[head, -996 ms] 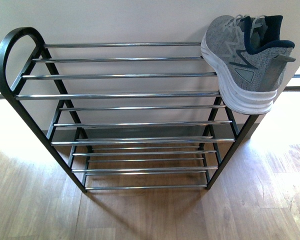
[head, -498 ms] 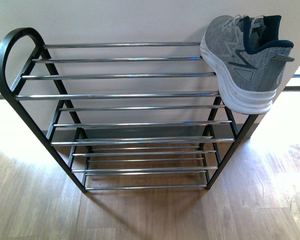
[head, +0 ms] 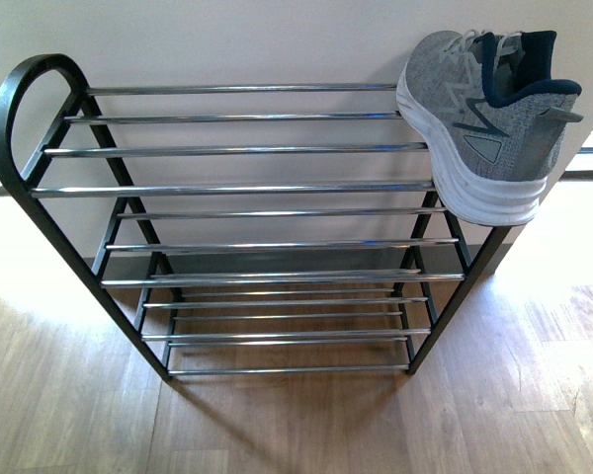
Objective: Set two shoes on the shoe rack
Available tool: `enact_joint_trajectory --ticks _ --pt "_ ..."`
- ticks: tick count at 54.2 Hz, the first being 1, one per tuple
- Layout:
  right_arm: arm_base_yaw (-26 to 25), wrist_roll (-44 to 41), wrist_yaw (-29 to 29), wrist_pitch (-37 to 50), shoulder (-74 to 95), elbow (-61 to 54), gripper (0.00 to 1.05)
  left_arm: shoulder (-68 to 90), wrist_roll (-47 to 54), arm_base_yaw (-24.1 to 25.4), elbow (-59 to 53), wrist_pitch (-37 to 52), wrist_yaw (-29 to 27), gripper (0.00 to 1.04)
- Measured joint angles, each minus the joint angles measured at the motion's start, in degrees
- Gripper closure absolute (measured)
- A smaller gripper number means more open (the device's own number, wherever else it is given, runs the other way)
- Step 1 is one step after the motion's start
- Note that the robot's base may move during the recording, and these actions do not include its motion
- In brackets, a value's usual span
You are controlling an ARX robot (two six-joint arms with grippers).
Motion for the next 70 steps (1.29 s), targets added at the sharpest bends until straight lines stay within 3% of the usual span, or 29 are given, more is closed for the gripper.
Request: enact_joint_trajectory --ticks 30,52,70 --pt "0.0 -0.02 0.09 -8.37 -16.46 -7.13 1.03 0.0 0.0 0.0 0.0 0.0 -0.04 1.03" --pt "0.0 -0.02 0.04 -22.12 -30.93 -7.15 1.03 0.0 0.0 0.0 0.0 0.0 0.0 1.03" --pt "0.0 -0.02 0.04 -28.39 -37.2 -7.15 1.03 0.0 0.0 0.0 0.0 0.0 0.0 1.03"
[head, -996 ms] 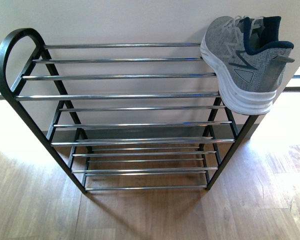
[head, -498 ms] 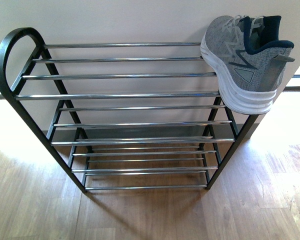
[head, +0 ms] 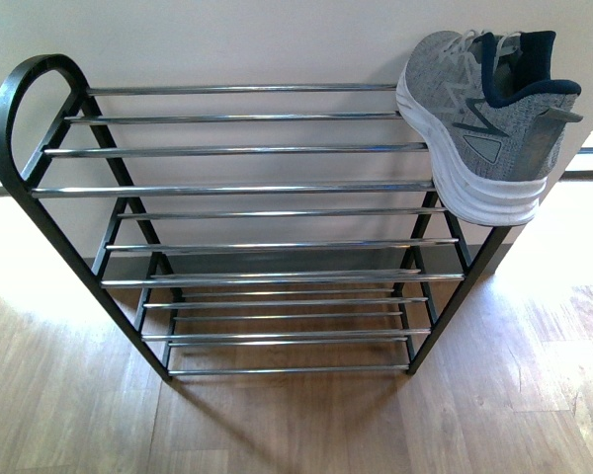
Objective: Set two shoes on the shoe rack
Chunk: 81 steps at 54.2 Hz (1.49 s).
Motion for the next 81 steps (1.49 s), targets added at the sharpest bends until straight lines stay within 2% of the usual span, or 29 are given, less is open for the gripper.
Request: enact_joint_trajectory --ticks 6,11,24,40,53,55,58,62,65,74,81 --pt "0.0 0.0 0.0 -1.6 -1.57 0.0 1.03 0.0 0.0 0.0 0.0 0.0 -0.02 1.03" --pt "0.0 0.0 0.09 -10.14 -8.39 0.02 1.03 0.0 0.0 0.0 0.0 0.0 0.0 1.03" --pt "0.0 0.0 0.0 -11.1 -10.71 0.02 1.03 0.0 0.0 0.0 0.0 0.0 0.0 1.03" --pt "0.0 -0.09 -0.11 -11.15 -10.84 0.02 0.62 0.0 0.0 0.0 0.0 0.0 -0.02 1.03" --pt "0.0 -0.11 -0.17 -11.21 -10.84 0.02 0.12 0.0 0.02 0.02 0.0 0.0 -0.68 1.03" --pt "0.0 -0.09 -0.13 -11.19 -10.86 0.02 0.08 1.07 -2.8 0.31 0.96 -3.93 2.36 1.03" --pt "0.02 -0.09 0.39 -11.21 -10.88 0.02 0.09 5.42 -10.45 -1.29 4.9 -11.91 4.79 1.03" --pt "0.02 -0.09 0.31 -11.21 -10.93 0.02 0.09 14.27 -21.99 -4.66 8.41 -11.1 7.06 1.03" --pt "0.02 -0.09 0.24 -11.21 -10.93 0.02 0.09 20.57 -27.85 -5.35 10.47 -8.76 8.92 1.03" --pt "0.02 -0.09 0.17 -11.21 -10.93 0.02 0.09 39.17 -37.48 -5.75 17.33 -2.99 13.84 1.03" --pt "0.02 -0.11 0.11 -11.21 -10.93 0.02 0.09 50.07 -39.67 -6.21 21.38 -0.13 13.77 1.03"
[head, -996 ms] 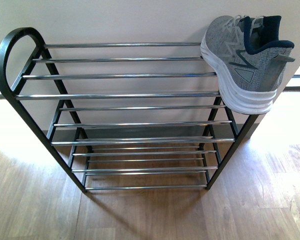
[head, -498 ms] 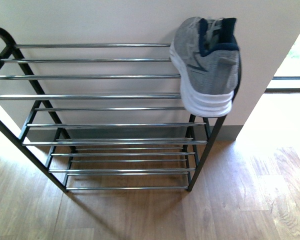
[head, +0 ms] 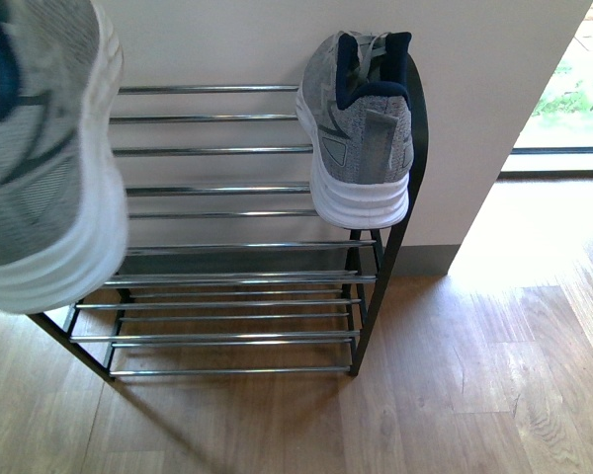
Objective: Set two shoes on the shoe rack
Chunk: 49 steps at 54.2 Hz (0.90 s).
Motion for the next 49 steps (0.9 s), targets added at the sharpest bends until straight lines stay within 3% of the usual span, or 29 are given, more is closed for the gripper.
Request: enact_joint_trajectory --ticks 14,49 --pt "0.0 0.0 0.0 0.0 0.0 0.0 0.09 19.61 -1.31 -3.21 14.01 0.92 2.34 1.03" --pt "0.0 0.02 0.02 0.0 0.0 0.0 0.09 42.49 1.53 -7.13 36.44 -3.32 4.74 1.03"
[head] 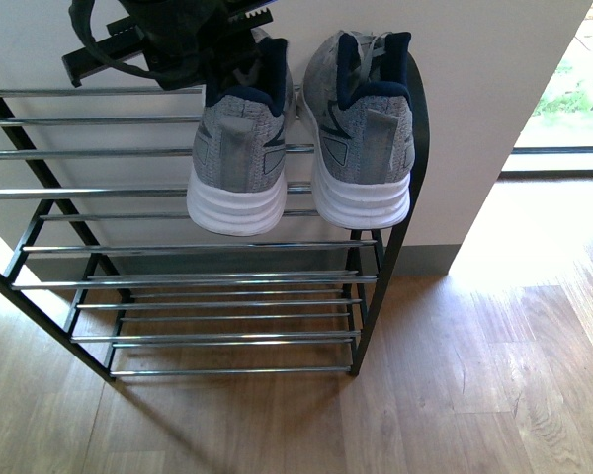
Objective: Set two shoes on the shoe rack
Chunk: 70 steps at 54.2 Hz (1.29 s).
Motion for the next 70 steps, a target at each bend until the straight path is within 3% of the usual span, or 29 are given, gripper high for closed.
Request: enact_joint_trajectory --ticks 12,23,27,31,34,37,39,42,47,66,70 --pt "0.0 -0.02 0.0 0.0 0.0 0.0 0.09 1.27 1.68 -0.2 2.23 -3.19 2.78 0.99" --pt "0.0 -0.02 0.0 0.0 0.0 0.0 0.09 -8.24 0.44 1.68 -4.55 -1.68 12.24 0.55" --pt "0.0 -0.02 0.0 0.0 0.0 0.0 0.09 -14.47 1.29 2.62 -7.45 -2.54 12.74 0.39" --pt "0.0 -0.02 0.0 0.0 0.0 0.0 0.09 -21.22 4.68 4.02 -10.93 -2.03 9.42 0.23" --pt "0.0 -0.02 0.0 0.0 0.0 0.0 0.09 -24.3 7.96 4.48 -13.29 0.92 6.27 0.17" --pt "0.0 -0.02 0.0 0.0 0.0 0.0 0.09 -28.44 16.02 5.22 -19.34 13.94 -1.42 0.24" --pt "0.0 -0.02 0.0 0.0 0.0 0.0 0.09 -30.88 20.68 5.86 -23.32 22.18 -3.67 0.3" --pt "0.0 0.0 0.0 0.0 0.0 0.0 0.09 -35.43 28.17 7.48 -31.1 35.78 -4.31 0.4" --pt "0.0 -0.02 0.0 0.0 0.0 0.0 0.09 -39.5 34.25 9.4 -38.75 45.66 -3.08 0.53" --pt "0.0 -0.02 0.0 0.0 0.0 0.0 0.09 -49.48 39.58 14.93 -57.44 53.05 2.78 1.03" --pt "0.0 -0.02 0.0 0.0 0.0 0.0 0.09 -51.67 39.82 16.02 -59.84 53.48 3.56 1.03"
